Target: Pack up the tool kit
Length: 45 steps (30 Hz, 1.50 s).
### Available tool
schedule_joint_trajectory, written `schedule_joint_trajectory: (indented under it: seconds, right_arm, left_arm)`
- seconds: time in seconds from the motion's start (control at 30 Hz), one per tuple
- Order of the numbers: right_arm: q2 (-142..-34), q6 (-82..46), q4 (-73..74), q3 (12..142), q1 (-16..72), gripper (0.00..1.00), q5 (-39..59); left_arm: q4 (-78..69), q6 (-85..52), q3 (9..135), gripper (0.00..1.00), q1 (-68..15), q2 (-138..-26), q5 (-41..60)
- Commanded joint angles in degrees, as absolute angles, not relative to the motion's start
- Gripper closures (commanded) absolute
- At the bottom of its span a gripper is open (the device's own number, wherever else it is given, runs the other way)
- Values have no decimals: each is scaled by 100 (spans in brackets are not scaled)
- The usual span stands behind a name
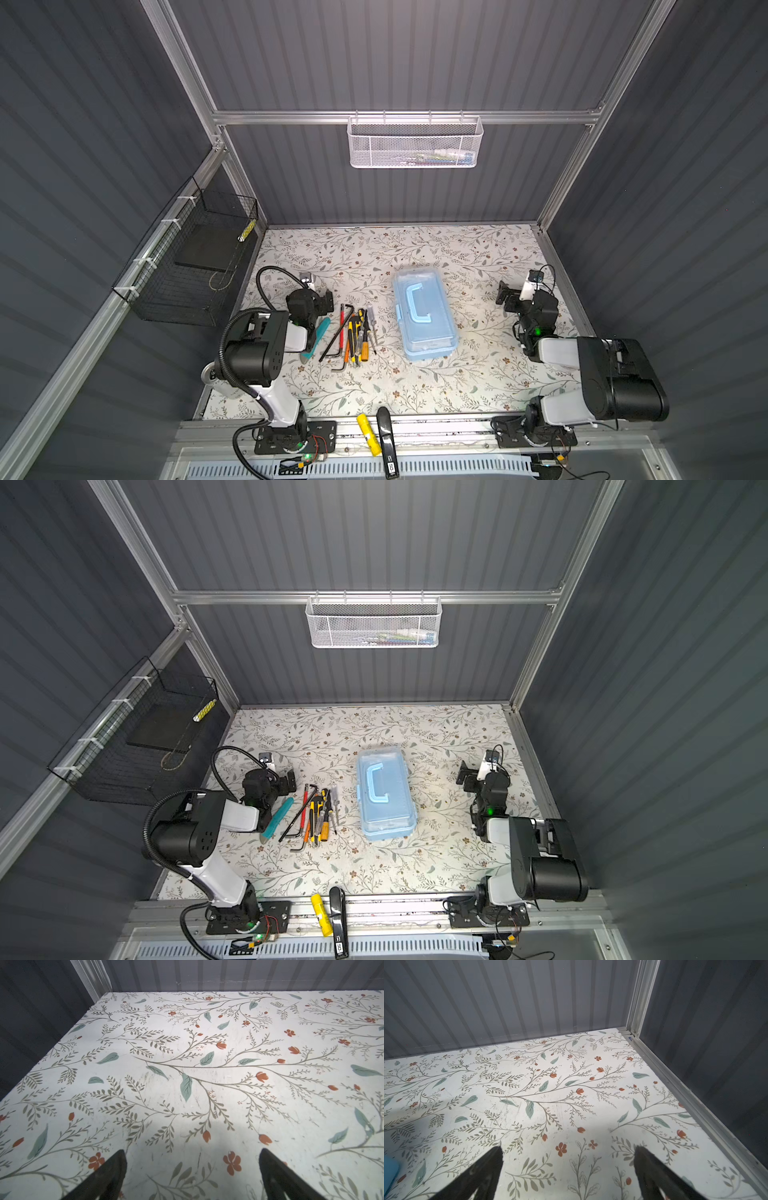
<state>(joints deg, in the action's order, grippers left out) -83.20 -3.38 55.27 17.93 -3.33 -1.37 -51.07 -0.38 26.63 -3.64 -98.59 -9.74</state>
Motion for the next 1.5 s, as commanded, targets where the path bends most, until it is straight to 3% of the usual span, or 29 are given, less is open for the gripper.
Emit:
schedule_joint_trajectory:
  seconds: [0.0,1.17,1.47]
  right_arm:
    - [-8350,-296,5603,1858,-325,1,-73]
    - [-8330,-290,5637,1842,-321,1,-113]
    - [-7459,-336,1463,3895,250,4,-556]
  left_arm:
    - [-5159,61,2742,1,-334,-9835,-899]
    - [-5192,62,2729,1,-334,-9826,-909]
    - [-2580,-390,3712,1,-334,-8674,-870]
